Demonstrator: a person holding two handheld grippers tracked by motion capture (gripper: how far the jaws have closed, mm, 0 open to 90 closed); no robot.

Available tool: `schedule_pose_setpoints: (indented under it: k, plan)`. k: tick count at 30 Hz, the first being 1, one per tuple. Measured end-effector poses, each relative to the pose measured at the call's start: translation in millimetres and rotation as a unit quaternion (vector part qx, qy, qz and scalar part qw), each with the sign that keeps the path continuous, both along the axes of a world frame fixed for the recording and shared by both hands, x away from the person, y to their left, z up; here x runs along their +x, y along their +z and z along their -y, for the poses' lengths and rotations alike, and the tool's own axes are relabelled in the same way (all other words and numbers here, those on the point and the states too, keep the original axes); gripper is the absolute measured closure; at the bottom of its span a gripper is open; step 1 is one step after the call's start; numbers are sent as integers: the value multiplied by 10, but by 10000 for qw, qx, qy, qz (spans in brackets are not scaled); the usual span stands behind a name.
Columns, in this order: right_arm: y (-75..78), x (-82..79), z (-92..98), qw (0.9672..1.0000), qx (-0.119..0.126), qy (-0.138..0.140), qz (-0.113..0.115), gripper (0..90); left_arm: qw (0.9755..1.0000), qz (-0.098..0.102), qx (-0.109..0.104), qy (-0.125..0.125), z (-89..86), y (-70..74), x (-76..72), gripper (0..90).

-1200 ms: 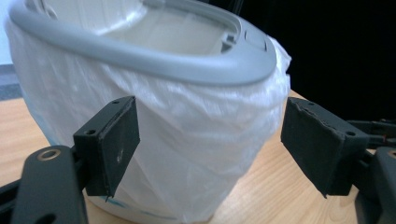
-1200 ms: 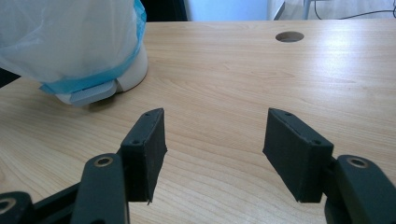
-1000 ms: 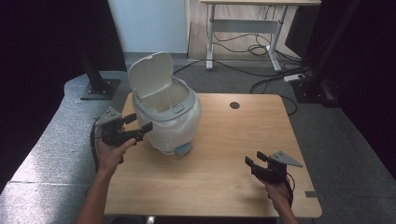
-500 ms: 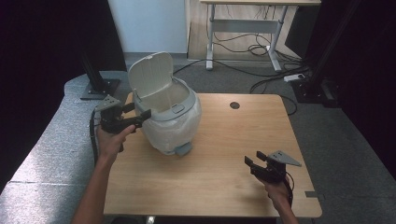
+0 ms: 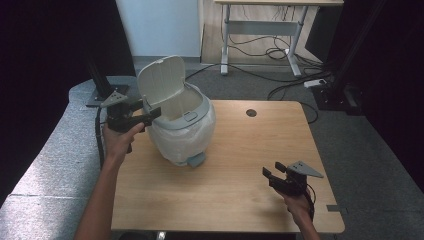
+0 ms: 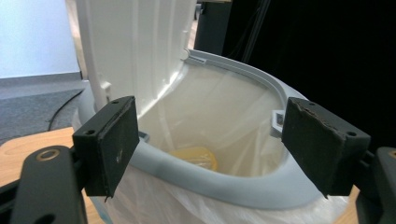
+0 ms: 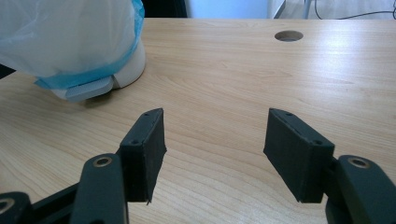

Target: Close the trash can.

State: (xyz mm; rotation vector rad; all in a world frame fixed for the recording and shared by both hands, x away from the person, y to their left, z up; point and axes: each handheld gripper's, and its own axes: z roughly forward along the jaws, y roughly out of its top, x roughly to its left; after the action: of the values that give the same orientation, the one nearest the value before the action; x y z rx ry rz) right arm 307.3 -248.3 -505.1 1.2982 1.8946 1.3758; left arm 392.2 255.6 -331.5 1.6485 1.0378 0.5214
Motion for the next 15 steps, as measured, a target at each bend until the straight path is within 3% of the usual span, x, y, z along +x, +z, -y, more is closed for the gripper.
schedule_pose_setpoints:
  k: [15]
  plan:
    - [-26,1,-36,10000,-56,41,-43,379,9999,7,40,124,-82,118,310,188]
